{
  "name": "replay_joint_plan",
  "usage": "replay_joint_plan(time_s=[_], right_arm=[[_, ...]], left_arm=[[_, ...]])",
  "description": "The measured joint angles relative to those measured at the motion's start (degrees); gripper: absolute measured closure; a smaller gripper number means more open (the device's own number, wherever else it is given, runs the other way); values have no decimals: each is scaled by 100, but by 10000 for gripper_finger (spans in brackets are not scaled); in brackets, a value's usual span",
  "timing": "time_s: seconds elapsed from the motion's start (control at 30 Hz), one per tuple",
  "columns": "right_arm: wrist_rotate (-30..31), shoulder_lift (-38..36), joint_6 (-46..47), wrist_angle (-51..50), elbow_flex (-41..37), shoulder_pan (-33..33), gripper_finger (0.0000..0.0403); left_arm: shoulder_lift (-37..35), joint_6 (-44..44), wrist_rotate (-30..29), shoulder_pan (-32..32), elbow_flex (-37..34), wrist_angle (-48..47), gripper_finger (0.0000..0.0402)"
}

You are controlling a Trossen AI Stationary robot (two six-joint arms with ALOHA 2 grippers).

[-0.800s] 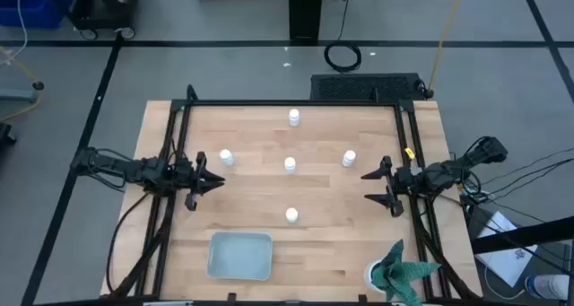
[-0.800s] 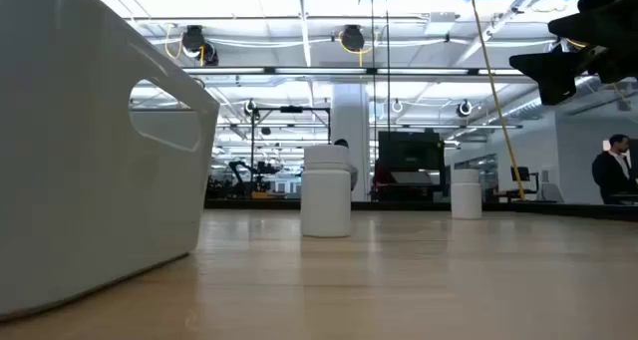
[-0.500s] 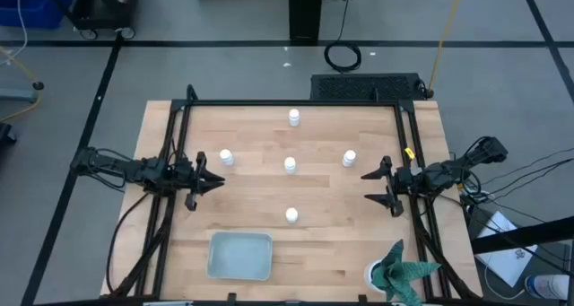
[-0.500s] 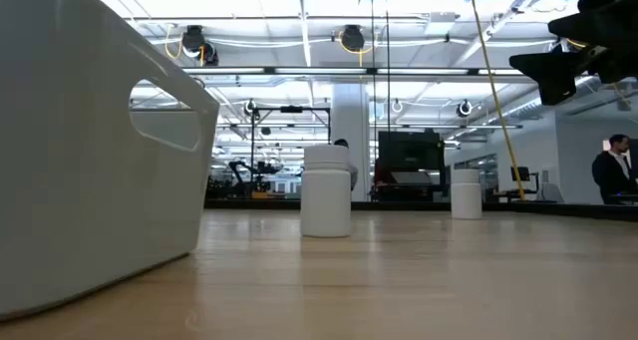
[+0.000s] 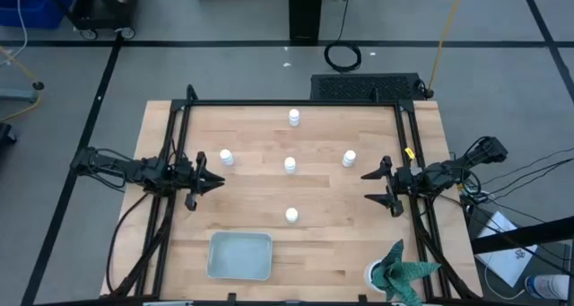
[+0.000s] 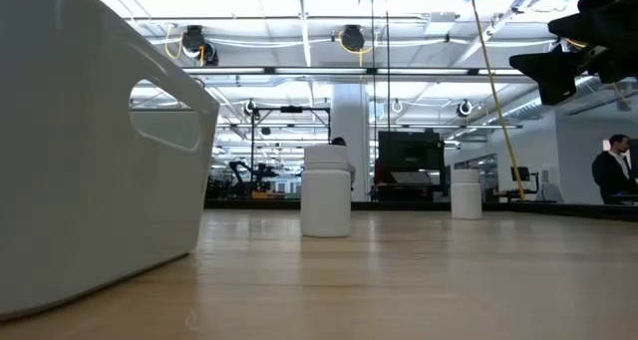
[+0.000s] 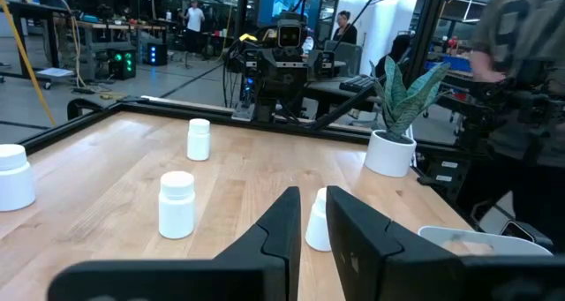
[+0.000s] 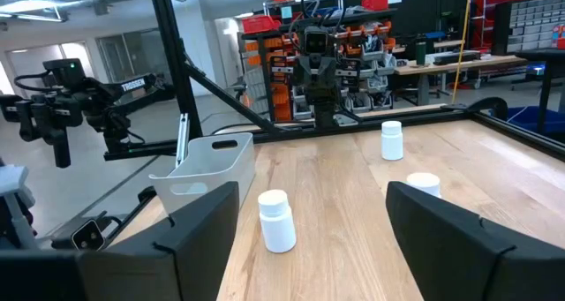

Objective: Pick and place pill bottles into a basket

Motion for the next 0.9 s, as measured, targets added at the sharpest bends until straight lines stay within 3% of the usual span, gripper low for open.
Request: replay_joint_plan(time_s=[0.37,0.53,0.67,0.73,0.9], right_arm=[[1,0,-3,1,2,0,124],[145,-2,-984,7,1,-4,124],[145,-2,-1120,26,0,-4,124],[147,-1,-786,149,1,-4,124],[142,-2,1286,813,0,-2,124]], left_arm=[[1,-1,1,0,0,1,339],[1,-2,1,0,0,2,339],[1,0,1,0,0,0,339],[0,0,1,0,-1,2,339],[1,0,1,0,0,0,339]])
